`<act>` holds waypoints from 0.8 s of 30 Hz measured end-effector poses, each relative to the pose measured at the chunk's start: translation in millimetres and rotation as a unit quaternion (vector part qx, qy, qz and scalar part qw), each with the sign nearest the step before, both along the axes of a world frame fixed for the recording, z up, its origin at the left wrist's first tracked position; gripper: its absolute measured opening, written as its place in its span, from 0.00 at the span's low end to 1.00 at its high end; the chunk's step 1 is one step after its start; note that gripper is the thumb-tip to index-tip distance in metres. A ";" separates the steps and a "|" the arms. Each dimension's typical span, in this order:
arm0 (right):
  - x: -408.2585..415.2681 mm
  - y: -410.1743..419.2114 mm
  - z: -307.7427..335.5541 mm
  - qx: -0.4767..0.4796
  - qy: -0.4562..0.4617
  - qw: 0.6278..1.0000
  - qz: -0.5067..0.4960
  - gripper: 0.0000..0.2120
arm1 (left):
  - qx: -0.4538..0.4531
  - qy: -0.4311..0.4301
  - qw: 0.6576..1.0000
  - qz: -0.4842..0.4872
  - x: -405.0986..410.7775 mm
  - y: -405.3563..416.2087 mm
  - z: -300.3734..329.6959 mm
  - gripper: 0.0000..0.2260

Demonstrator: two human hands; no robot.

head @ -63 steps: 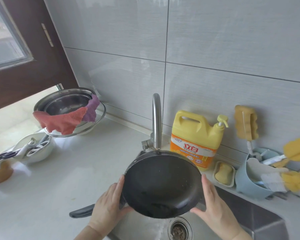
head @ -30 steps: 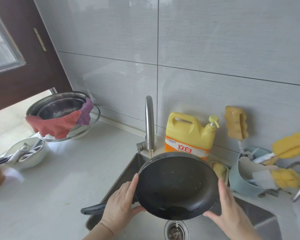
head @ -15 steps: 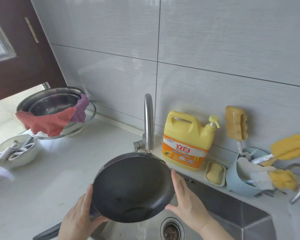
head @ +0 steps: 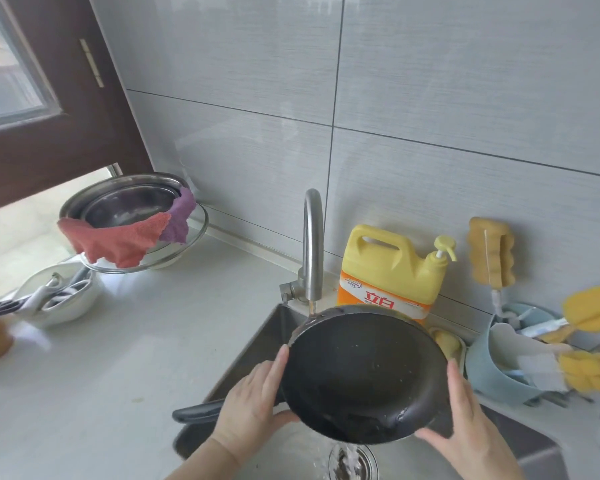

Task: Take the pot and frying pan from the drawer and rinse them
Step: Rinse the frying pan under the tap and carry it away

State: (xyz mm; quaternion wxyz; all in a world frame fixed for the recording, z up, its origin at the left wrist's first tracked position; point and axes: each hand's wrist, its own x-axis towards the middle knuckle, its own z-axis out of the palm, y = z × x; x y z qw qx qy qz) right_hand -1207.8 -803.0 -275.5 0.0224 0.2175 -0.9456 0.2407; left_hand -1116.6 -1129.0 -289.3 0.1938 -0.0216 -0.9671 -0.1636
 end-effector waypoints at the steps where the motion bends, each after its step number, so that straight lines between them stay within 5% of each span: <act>1: 0.1 5.3 1.3 -0.005 -0.004 1.000 -0.007 0.80 | -0.003 0.004 1.000 -0.010 -4.4 4.7 1.2 0.47; 6: -0.1 17.1 3.7 -0.009 -0.050 0.999 -0.018 0.80 | -0.007 -0.004 1.000 -0.010 -13.3 7.3 8.4 0.61; 13: 1.9 -18.4 1.4 0.007 -0.027 0.998 0.055 0.76 | 0.037 -0.034 0.998 0.046 12.6 -21.2 6.7 0.46; 24: 1.6 -76.4 -10.7 -0.039 -0.003 0.988 0.147 0.62 | 0.052 -0.066 0.988 0.133 49.0 -55.9 2.7 0.47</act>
